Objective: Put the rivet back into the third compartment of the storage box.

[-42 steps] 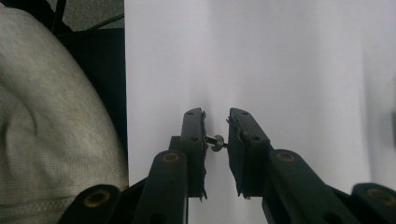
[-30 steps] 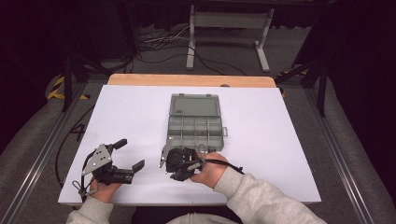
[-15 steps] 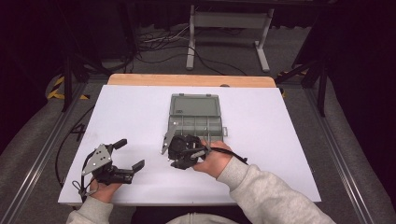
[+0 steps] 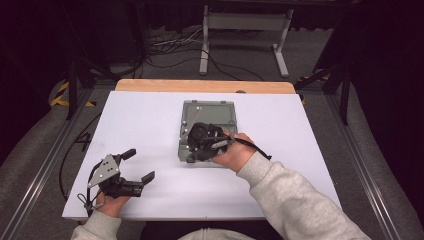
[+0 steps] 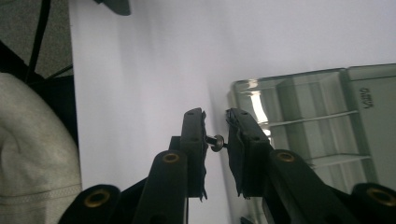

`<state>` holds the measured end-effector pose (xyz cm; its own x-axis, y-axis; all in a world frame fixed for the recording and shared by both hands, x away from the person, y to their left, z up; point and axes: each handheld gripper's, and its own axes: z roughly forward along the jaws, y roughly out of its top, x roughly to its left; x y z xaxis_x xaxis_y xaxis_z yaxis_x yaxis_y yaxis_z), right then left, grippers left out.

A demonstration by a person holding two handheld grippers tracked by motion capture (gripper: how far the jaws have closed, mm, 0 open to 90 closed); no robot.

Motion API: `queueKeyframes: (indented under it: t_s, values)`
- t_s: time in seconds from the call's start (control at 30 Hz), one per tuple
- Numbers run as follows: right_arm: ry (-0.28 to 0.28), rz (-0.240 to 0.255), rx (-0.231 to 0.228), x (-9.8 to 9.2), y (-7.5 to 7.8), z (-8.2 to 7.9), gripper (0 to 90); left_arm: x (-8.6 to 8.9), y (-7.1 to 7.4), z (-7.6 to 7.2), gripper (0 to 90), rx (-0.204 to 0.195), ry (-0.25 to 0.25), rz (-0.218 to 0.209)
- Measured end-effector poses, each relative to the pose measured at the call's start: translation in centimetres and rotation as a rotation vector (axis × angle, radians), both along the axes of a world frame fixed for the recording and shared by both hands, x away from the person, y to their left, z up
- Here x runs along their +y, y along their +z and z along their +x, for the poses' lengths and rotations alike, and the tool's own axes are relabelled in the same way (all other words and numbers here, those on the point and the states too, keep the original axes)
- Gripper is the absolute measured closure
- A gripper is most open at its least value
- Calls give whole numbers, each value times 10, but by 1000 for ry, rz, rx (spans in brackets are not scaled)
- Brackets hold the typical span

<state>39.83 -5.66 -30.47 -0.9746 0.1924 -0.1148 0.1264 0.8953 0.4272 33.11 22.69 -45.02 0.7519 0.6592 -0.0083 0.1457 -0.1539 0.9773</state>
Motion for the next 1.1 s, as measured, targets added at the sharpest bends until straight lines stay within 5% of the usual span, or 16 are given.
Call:
queueKeyframes:
  t_s: [0.57, 0.7, 1.1]
  values:
    - [-120, 30, -36, -20, 19, 51, 765, 0, 0, 0, 3, 0, 0, -4]
    - [-184, 27, -35, -31, 13, 75, 766, 0, 0, 0, 3, 0, 0, -5]
    - [-276, 9, -12, -46, -7, 112, 766, 1, 0, 1, 3, -1, -2, 4]
